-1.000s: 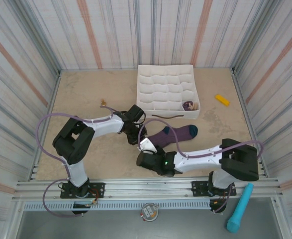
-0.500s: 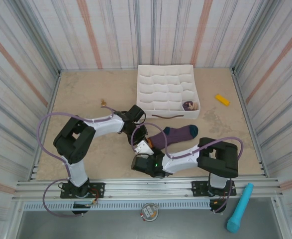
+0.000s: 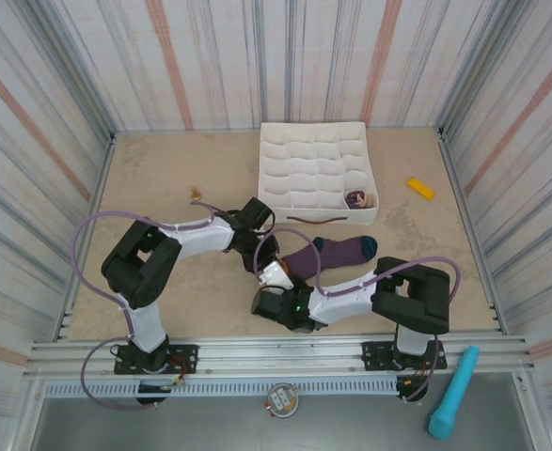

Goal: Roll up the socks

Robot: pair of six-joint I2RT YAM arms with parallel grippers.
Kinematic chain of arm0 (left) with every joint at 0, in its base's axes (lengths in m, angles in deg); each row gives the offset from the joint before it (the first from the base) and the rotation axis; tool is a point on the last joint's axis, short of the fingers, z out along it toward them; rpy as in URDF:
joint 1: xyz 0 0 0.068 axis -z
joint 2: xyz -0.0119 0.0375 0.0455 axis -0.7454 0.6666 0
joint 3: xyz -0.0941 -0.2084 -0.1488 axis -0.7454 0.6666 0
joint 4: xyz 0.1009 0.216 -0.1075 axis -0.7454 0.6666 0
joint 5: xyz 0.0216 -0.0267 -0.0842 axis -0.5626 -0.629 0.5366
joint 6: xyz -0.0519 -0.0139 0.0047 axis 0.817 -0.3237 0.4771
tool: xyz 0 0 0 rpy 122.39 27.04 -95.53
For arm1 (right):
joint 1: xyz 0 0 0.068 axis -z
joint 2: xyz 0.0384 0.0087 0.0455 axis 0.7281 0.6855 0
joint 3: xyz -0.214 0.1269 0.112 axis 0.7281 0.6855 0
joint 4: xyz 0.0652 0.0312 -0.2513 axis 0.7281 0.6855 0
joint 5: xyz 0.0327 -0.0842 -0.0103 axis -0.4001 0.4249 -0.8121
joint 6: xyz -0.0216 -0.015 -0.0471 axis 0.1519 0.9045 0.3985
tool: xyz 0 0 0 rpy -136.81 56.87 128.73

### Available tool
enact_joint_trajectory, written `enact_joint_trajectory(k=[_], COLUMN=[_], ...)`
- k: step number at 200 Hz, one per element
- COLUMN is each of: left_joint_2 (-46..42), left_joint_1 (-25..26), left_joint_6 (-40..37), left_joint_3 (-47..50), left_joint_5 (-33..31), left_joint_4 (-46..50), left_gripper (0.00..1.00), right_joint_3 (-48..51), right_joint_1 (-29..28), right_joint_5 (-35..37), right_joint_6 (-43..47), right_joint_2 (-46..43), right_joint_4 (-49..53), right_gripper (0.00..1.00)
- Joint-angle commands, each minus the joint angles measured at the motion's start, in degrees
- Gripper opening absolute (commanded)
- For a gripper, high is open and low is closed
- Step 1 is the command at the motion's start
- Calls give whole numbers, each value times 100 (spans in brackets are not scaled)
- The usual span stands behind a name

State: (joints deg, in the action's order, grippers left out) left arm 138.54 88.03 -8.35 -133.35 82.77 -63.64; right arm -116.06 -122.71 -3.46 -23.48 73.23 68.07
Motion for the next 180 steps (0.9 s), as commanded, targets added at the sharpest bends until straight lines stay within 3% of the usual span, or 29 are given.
enact_joint_trajectory(k=[1, 36, 57, 108, 180], left_joint_2=[-225, -625, -832, -1172, -1238], left_joint_1=[-46, -89, -107, -127, -32], left_joint_6=[127, 173, 128, 77, 62], left_joint_3=[190, 328, 375, 656, 1149], left_joint_5=[36, -110, -193, -325, -361], left_joint_4=[-174, -306, -311, -629, -1326], left_gripper=[19, 51, 58, 60, 54], right_joint_3=[459, 1082, 1359, 1898, 2481], right_joint_1=[248, 741, 999, 1745, 2679], right_joint_5=[-798, -1960, -2422, -3833, -5502], right_joint_6=[-314, -465, -587, -882, -1768], right_joint_2=[-371, -862, -1083, -1394, -1389], right_joint_4=[-397, -1039, -1281, -1944, -2854], right_gripper=[0, 0, 0, 0, 0])
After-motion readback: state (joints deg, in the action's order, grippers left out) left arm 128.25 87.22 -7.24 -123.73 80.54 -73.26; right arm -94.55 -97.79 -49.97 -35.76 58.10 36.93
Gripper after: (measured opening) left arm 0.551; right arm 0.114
